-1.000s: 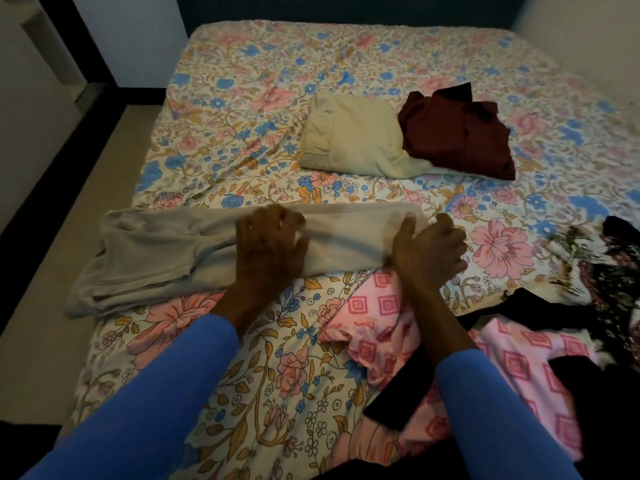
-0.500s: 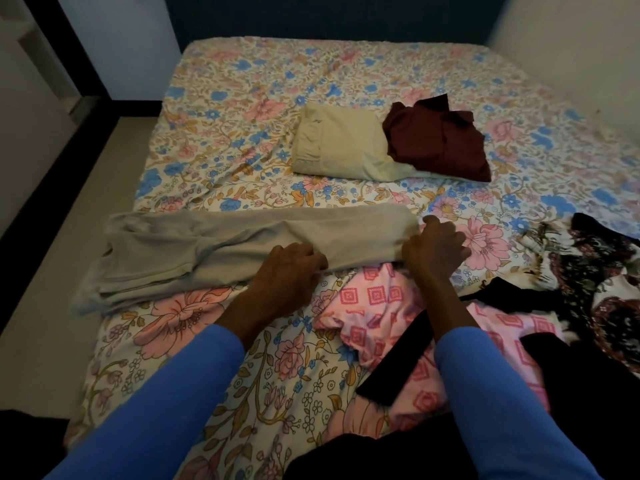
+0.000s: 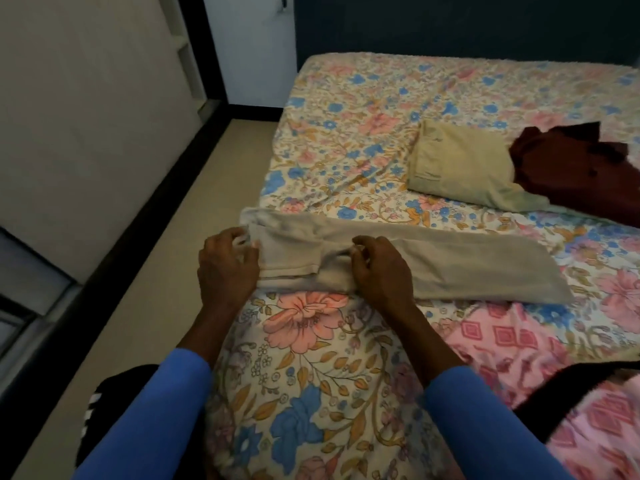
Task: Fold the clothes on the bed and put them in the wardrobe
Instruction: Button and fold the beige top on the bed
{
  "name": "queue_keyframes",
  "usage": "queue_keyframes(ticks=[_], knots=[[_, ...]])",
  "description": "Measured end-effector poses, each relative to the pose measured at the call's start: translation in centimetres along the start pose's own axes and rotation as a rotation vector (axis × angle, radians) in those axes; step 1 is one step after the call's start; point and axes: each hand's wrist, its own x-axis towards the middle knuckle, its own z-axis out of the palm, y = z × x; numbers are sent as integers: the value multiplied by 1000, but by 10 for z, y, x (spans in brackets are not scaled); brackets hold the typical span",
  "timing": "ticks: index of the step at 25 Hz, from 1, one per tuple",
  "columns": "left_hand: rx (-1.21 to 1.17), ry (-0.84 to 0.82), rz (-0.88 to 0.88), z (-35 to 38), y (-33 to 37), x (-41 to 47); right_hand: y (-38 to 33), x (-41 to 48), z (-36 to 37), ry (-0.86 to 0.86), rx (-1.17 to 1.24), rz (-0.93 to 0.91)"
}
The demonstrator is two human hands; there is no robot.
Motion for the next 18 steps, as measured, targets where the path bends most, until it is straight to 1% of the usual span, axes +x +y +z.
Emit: queue_keyframes(ticks=[1, 2, 3, 4, 5, 7, 9, 11, 12, 13, 14, 15, 16, 17, 18], knots=[[-13, -26, -32, -1, -12, 10, -10, 7, 10, 39, -21, 90], [-30, -55, -24, 1, -21, 17, -16, 13, 18, 53, -65, 142], [-63, -80, -8, 4, -27, 23, -20, 18, 24, 49, -109, 151], [-107, -98, -11, 8, -29, 29, -21, 21, 27, 47, -128, 136], [-160, -103, -50, 11, -28, 36, -20, 23, 29, 64, -120, 108], [-237, -58, -153, 12, -27, 51, -16, 21, 35, 141, -85, 57], [-169, 4, -191, 8, -26, 62, -13, 13, 42, 194, -113, 21], [-16, 32, -156, 5, -22, 60, -13, 8, 48, 198, -141, -19], [8, 69, -65, 5, -16, 53, -15, 6, 49, 205, -118, -22], [-17, 96, 93, 7, -6, 42, -16, 3, 46, 226, -84, -12], [-62, 83, 284, 9, 6, 27, -14, 1, 41, 259, -60, 0], [-100, 16, 457, 15, 19, 9, -9, -3, 34, 282, -61, 19], [-95, -82, 592, 26, 27, -7, -2, -5, 25, 269, -83, 48], [-49, -167, 683, 37, 35, -20, 8, -7, 15, 209, -127, 77], [8, -238, 734, 51, 43, -33, 23, -8, 2, 112, -195, 93]])
